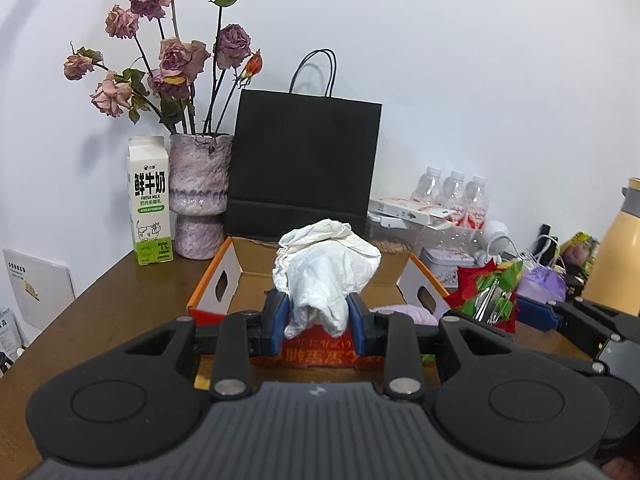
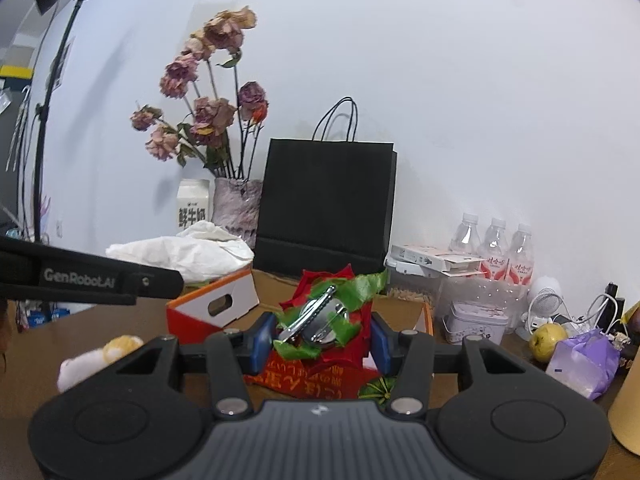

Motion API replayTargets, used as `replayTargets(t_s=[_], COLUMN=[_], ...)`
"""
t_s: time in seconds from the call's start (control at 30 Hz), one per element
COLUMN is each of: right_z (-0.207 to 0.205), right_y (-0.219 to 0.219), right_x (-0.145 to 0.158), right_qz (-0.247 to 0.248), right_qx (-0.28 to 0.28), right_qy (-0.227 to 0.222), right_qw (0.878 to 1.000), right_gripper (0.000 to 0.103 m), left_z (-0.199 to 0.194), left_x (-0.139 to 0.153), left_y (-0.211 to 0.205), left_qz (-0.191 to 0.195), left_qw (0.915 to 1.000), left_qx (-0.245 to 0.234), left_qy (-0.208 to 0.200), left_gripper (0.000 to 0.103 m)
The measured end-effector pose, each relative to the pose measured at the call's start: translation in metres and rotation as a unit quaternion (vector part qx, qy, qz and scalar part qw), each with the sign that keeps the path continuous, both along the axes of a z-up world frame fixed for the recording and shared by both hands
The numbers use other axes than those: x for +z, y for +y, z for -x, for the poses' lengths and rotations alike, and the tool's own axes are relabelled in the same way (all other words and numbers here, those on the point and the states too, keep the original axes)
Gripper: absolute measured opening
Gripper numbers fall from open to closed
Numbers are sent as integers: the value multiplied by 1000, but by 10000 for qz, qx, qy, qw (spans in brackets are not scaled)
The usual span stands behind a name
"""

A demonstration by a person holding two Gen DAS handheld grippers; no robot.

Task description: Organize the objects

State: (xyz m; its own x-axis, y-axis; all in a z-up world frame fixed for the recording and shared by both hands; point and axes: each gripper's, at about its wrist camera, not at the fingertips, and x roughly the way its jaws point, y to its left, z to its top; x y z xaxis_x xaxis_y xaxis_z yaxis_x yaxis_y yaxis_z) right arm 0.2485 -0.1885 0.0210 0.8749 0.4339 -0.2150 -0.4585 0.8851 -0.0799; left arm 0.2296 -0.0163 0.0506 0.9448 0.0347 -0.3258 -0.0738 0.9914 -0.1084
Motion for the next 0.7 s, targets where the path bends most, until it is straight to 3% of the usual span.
replayTargets(t_s=[0.3,0.7], right_z=[-32,-73], right_y=[10,12], right_x=[2,-4], right_qz=[-183,-247], right_qx=[-43,-50], right_qy=[-9,153], right_qw=[9998,9996], right_gripper=[48,48], left_z=[-37,-77], left_x=[0,-1], left_y=[-1,0], left_qz=[256,253], left_qw=[9995,9994], left_qx=[163,251], left_qy=[-11,-25], left_gripper=[32,32])
